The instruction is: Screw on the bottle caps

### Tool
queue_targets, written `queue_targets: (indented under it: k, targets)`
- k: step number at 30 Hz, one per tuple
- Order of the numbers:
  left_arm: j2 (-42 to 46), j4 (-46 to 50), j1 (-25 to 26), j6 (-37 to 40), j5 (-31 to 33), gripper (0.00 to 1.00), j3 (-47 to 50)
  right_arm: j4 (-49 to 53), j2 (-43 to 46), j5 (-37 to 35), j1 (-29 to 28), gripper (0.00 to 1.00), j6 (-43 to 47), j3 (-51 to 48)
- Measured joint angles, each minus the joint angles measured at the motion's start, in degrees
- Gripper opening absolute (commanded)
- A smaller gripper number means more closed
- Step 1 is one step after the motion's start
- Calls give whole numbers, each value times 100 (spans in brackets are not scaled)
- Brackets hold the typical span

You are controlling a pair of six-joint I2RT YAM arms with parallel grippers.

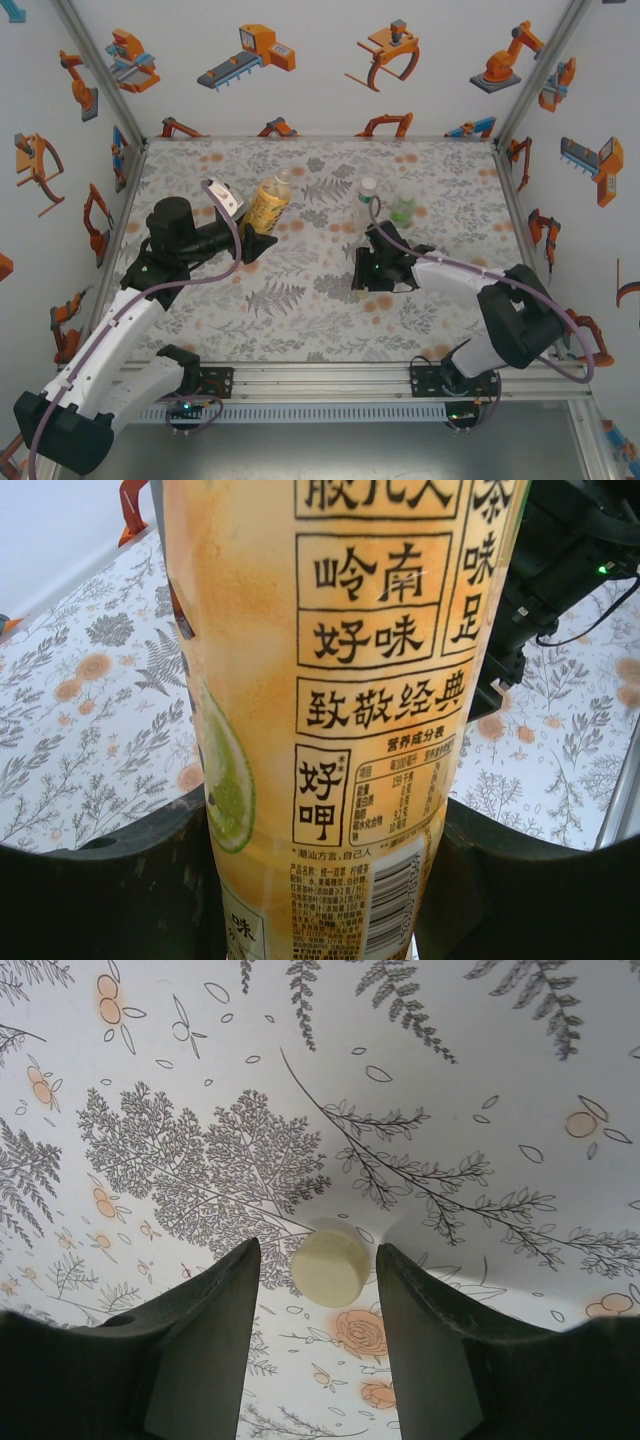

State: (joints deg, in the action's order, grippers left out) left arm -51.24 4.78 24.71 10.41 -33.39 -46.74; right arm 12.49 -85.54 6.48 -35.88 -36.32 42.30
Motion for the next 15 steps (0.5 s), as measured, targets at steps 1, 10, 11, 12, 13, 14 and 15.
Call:
queue_targets:
  k: [1,10,11,12,13,14,15]
  targets:
    - [0,2,0,0,0,0,0,74,-70,-22,-48,48,22,87]
    - [0,7,0,0,0,0,0,1110,-802,-761,-710,46,297,1051]
    - [0,7,0,0,0,0,0,1226,-872,-844,-769,45,321,1137]
    - [0,7,0,0,0,0,0,1329,-935,-927,-828,45,348,1213]
    - [0,9,0,0,-2,0,0,1401,-977,-986,-868,45,361,1268]
    - [0,9,0,0,0,0,0,1482,-1025,-1054,-914,44,378,1327]
    - [0,13,0,2,0,0,0,1558,-1064,-1088,-960,44,391,1377]
